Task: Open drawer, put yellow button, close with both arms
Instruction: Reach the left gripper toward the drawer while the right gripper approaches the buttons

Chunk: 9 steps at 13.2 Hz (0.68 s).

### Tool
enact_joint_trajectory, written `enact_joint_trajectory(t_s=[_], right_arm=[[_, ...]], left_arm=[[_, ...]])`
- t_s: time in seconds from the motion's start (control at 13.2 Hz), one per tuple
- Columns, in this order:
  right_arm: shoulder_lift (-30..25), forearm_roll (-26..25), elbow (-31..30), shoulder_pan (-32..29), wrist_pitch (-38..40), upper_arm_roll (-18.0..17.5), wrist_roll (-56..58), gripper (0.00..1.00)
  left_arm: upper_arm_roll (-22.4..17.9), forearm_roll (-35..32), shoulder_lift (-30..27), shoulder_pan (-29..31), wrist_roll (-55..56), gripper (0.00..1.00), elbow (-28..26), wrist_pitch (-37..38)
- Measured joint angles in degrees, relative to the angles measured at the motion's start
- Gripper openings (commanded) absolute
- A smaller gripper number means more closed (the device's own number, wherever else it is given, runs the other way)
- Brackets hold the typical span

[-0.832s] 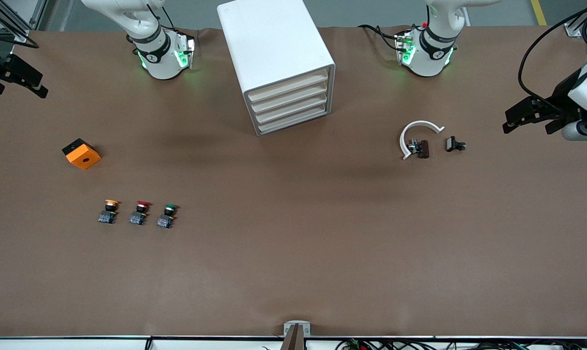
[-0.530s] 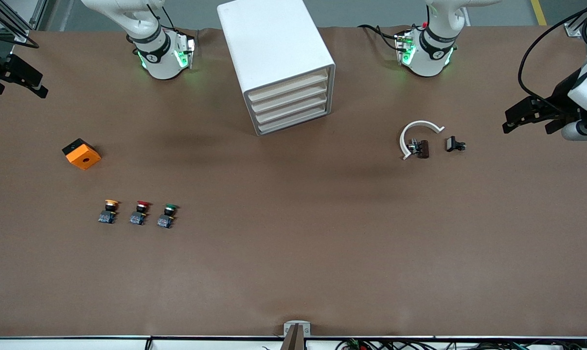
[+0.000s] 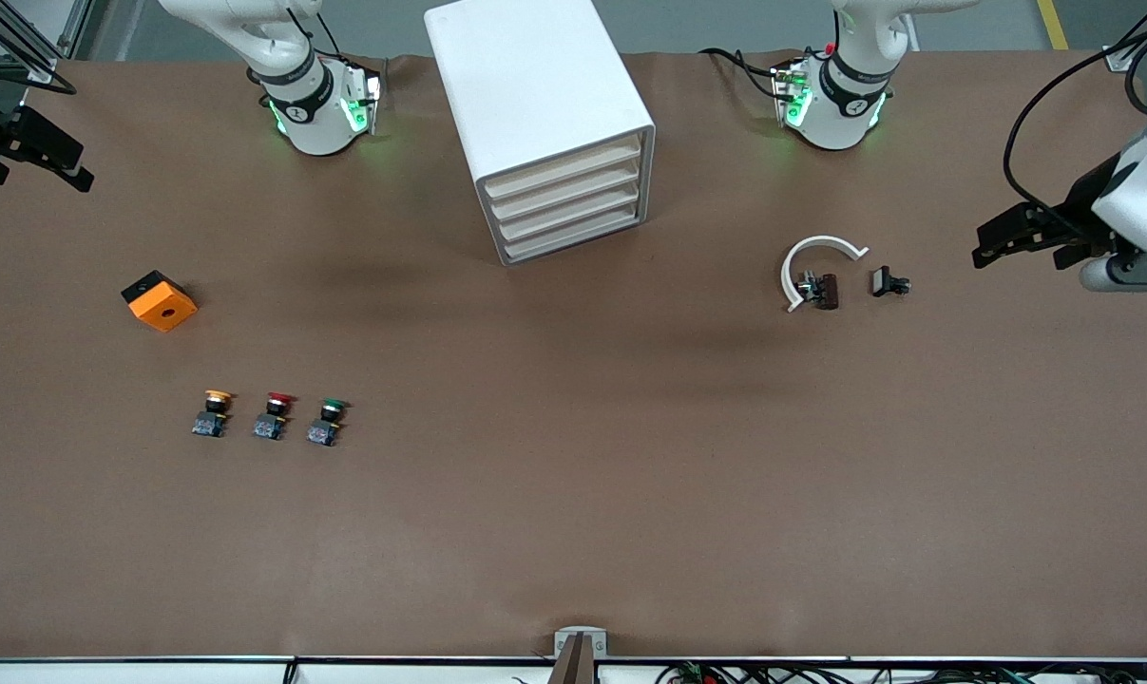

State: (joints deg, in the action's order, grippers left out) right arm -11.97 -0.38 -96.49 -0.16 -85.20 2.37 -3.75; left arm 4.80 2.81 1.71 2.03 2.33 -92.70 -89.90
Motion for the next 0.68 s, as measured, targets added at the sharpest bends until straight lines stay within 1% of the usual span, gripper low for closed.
enact_joint_trajectory(t_s=[0.23,0.38,0.68], right_arm=[[-0.19,-0.01,0.30,0.00,-0.03,0.02,-0.01,1.00],[-0.22,-0.03,0.79,-0.05,-0.03,0.08,-0.02,1.00],[0.76,-0.10,0.76,-1.47,-0.02,0.41,0.01,1.00]], left_arm=[[0.18,0.00,3.71,-0.63,0.00,1.00,-1.72,0.09],[0.77,0.00,7.91,-1.98,0.11,1.00,-2.11,-0.42],[1.16,0.00,15.69,-5.71,3.68,1.00,-2.00,-4.26]])
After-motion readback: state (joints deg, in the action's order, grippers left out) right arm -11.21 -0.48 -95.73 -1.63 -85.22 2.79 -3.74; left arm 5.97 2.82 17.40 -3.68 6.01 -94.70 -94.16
